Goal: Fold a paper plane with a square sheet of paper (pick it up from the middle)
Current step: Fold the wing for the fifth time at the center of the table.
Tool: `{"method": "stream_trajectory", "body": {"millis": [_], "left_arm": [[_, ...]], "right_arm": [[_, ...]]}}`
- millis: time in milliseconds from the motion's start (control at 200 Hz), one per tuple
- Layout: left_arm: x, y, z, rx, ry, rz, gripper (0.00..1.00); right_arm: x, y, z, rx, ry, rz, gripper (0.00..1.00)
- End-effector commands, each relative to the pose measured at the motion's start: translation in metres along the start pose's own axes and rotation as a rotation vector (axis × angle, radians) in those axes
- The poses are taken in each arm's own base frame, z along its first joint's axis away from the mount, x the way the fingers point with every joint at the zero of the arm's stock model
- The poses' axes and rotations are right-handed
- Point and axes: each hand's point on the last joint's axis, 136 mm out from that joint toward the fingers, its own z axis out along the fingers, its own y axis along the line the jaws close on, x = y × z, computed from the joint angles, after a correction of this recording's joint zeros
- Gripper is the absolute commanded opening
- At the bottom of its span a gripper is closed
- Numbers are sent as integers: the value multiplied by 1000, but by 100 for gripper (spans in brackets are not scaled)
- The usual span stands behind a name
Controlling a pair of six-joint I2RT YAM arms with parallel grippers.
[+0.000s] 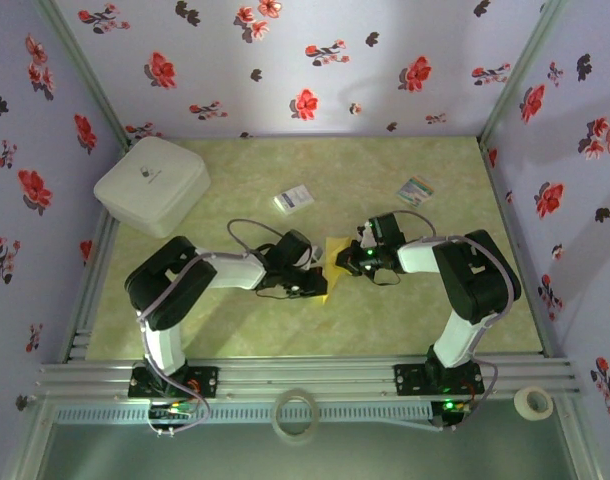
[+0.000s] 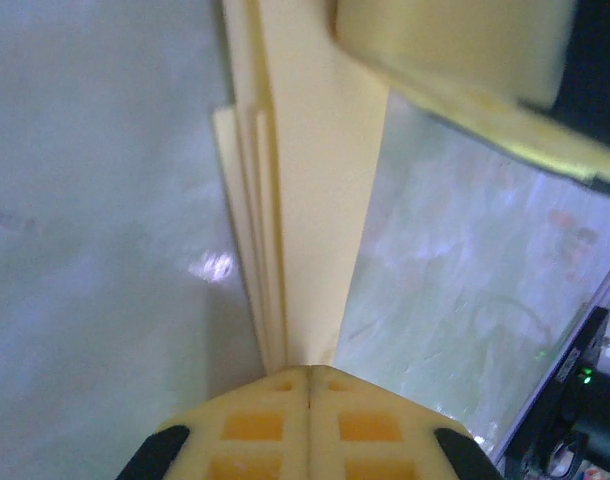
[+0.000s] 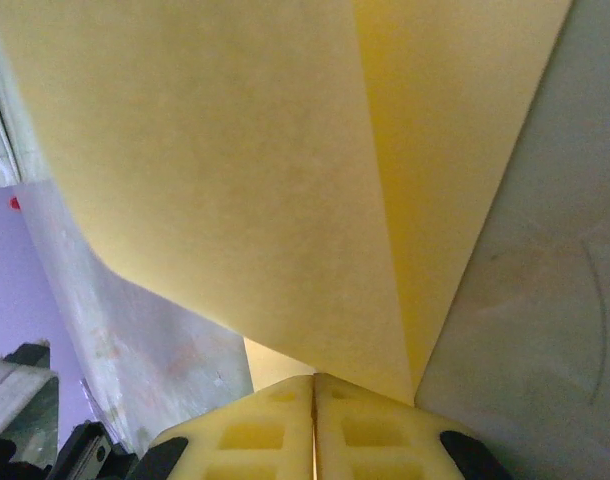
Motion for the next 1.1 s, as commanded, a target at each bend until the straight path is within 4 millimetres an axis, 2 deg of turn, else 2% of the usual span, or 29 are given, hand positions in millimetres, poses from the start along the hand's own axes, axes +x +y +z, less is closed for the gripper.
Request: {"method": "stream_trajectory", "body": {"millis": [0, 100, 265, 360, 480, 620, 795, 940, 1095], "left_arm": [[32, 26, -11, -108, 69, -2, 0], [27, 14, -23, -84, 28, 21, 0], [-6, -21, -40, 10, -89, 53, 0], [-28, -37, -38, 79, -122, 51, 0], [-49, -45, -26, 124, -125, 34, 0], [-63, -42, -10, 129, -117, 17, 2], [-70, -22, 7, 91, -91, -25, 1], [-63, -2, 15, 24, -69, -57, 0], [-46, 25, 19, -66, -28, -81, 0]], "right_arm": [[3, -20, -1, 79, -13, 41, 10], [3, -19, -1, 72, -16, 53, 10], [5, -13, -1, 52, -22, 67, 10], [5, -12, -1, 48, -25, 70, 10], [5, -12, 0, 46, -25, 80, 10], [5, -12, 0, 37, -26, 88, 10], [5, -10, 1, 23, -25, 91, 10], [4, -7, 0, 15, -27, 88, 10], [1, -2, -1, 4, -33, 79, 10]]}}
